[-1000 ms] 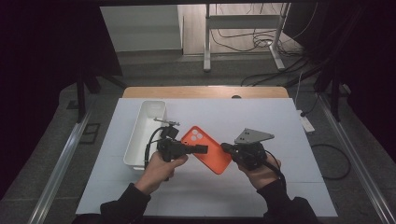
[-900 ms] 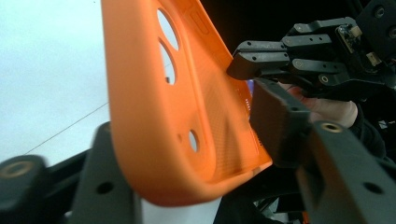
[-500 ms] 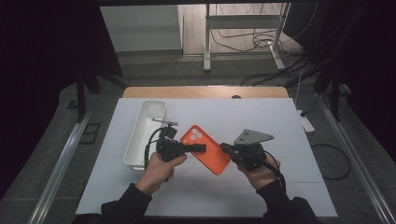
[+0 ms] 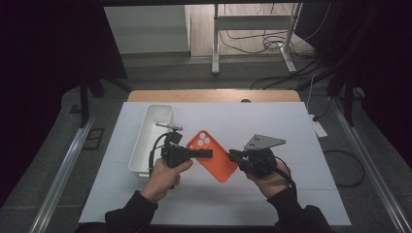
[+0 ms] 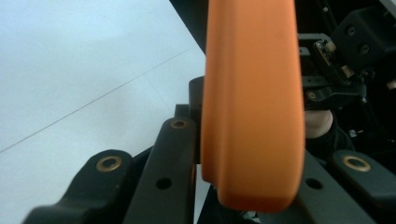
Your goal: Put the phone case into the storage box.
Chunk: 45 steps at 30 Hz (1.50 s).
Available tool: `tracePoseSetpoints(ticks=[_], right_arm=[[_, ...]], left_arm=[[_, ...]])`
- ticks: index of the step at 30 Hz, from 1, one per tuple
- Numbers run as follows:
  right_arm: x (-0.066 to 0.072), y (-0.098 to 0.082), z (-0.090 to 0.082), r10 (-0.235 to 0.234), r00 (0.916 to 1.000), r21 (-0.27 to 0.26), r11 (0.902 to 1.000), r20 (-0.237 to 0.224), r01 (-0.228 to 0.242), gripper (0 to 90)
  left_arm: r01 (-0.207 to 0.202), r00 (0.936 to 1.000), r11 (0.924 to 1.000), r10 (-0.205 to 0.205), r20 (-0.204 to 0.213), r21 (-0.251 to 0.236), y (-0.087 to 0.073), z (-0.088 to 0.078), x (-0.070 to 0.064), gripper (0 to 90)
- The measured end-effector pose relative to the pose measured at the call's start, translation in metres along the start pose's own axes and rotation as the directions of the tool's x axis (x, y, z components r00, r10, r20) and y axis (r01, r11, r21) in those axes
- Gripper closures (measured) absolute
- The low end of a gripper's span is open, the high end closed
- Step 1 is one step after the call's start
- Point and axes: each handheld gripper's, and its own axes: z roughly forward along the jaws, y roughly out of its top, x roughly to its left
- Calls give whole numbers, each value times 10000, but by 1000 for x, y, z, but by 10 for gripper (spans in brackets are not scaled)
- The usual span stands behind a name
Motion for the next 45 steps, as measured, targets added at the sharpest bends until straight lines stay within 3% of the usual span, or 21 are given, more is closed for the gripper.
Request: tracePoseSetpoints(ticks=[1, 4, 5, 12, 16, 19, 34, 45], right_arm=[[0, 0, 0, 0, 10000, 0, 10000, 0, 0, 747], [-2, -1, -2, 217, 9996, 232, 9995, -158, -213, 594], [-2, -1, -2, 217, 9996, 232, 9995, -158, -213, 594], [-11, -6, -3, 682, 9947, 626, 9960, -764, -635, 260], [-15, -9, -2, 1013, 9908, 711, 9929, -896, -951, 96], [-15, -11, -1, 988, 9909, 856, 9922, -915, -910, 15], [-17, -14, 5, 1003, 9723, 744, 9935, -2111, -863, 0], [-6, -11, 15, 925, 9566, 1007, 9927, -2764, -669, 0]], left_arm=[[0, 10000, 10000, 0, 0, 0, 0, 0, 0, 844], [-237, 9995, 9996, 240, -207, 159, 0, -1, -1, 844], [-271, 9994, 9994, 275, -194, 192, 0, -1, -1, 844], [-863, 9954, 9943, 886, -355, 629, 1, -3, -3, 841], [-1043, 9937, 9920, 1070, -347, 716, 1, -5, -3, 840], [-1148, 9927, 9905, 1173, -290, 759, 2, -6, -2, 839], [-1922, 9813, 9747, 1922, 111, 1145, 4, -4, -10, 839], [-2460, 9691, 9597, 2412, 509, 1359, 3, 2, -15, 838]])
